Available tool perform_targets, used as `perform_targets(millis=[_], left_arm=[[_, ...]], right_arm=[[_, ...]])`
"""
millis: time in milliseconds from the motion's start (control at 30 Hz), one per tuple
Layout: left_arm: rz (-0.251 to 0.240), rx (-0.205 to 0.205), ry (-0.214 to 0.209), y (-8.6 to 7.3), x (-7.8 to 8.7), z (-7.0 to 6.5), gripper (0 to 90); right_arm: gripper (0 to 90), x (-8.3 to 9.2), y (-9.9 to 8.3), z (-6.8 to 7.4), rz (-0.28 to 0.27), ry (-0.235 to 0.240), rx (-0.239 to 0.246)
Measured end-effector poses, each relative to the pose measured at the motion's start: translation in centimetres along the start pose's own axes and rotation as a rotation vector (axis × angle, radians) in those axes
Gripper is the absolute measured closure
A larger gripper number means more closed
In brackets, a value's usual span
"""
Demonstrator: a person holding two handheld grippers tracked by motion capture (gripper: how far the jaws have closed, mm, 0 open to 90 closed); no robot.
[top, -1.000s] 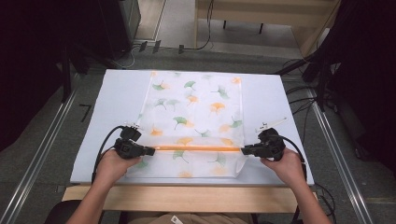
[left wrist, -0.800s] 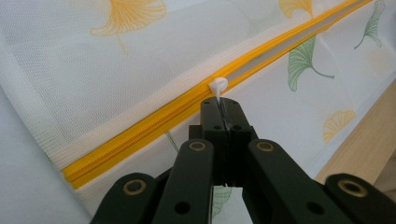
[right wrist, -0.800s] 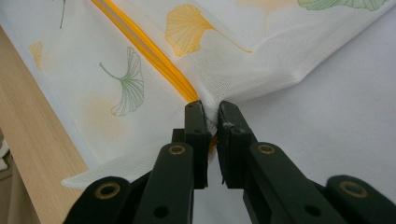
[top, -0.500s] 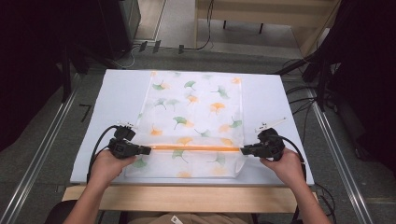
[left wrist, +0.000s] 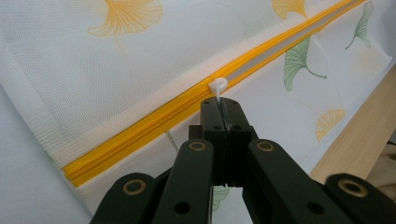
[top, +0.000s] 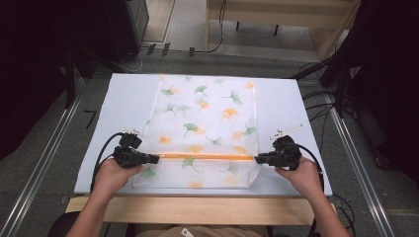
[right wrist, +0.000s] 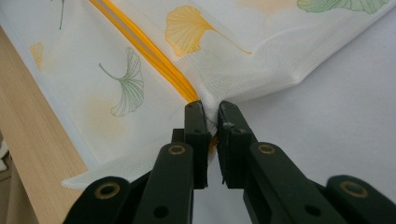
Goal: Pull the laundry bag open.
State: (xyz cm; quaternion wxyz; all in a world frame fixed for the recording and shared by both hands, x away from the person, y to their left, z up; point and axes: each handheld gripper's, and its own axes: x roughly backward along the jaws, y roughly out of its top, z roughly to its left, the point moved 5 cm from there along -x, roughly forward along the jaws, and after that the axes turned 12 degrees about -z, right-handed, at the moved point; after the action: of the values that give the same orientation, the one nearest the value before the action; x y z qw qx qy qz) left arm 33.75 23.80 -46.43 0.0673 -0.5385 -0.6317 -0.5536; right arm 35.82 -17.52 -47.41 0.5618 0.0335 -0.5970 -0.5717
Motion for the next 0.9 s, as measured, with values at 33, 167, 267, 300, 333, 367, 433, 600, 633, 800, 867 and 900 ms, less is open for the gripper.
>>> perform_targets(millis=[33,167,267,300,333,367,433,600,633,800,867,900], left_arm=[[0.007,-0.003,0.002,-0.1,0.1,0.1,90.0],[0.001,0.011,0.014,-0.2,0.4,0.6,90.0],[-0.007,0.022,0.017,-0.3,1.0,1.2,90.0],[-0.007,0.025,0.017,-0.4,1.2,1.4,90.0],[-0.007,0.023,0.021,-0.5,1.5,1.7,90.0],[-0.01,0.03,0.015,-0.6,1.7,1.8,90.0],[-0.019,0.029,0.005,-0.8,2.1,1.9,90.0],[-0.022,0.028,0.009,-1.0,2.6,2.1,90.0],[-0.022,0.03,0.007,-1.0,2.5,2.1,90.0],[-0.014,0.025,0.012,-1.0,2.3,2.1,90.0],[-0.018,0.031,0.014,-1.0,2.2,2.1,90.0],[-0.015,0.029,0.014,-1.0,2.2,2.1,90.0]], right_arm=[[85.4,0.0,0.0,0.0,0.001,0.002,-0.001],[85.3,0.0,0.0,0.0,0.0,0.001,-0.003],[85.3,0.1,0.0,0.0,0.001,0.001,-0.007],[85.3,0.1,0.0,0.0,0.002,0.001,-0.011],[85.3,0.1,-0.1,0.0,0.001,0.001,-0.012],[85.3,0.1,-0.1,-0.1,0.001,0.0,-0.009],[85.2,0.1,-0.1,-0.1,0.003,-0.001,-0.008],[85.2,0.0,-0.1,0.0,0.008,-0.003,-0.007],[85.2,0.0,-0.1,0.0,0.008,-0.003,-0.005],[85.2,0.0,-0.1,-0.1,0.009,-0.005,-0.008],[85.2,0.0,-0.1,-0.1,0.007,0.0,-0.01],[85.2,0.0,-0.1,-0.2,0.005,-0.001,-0.009]])
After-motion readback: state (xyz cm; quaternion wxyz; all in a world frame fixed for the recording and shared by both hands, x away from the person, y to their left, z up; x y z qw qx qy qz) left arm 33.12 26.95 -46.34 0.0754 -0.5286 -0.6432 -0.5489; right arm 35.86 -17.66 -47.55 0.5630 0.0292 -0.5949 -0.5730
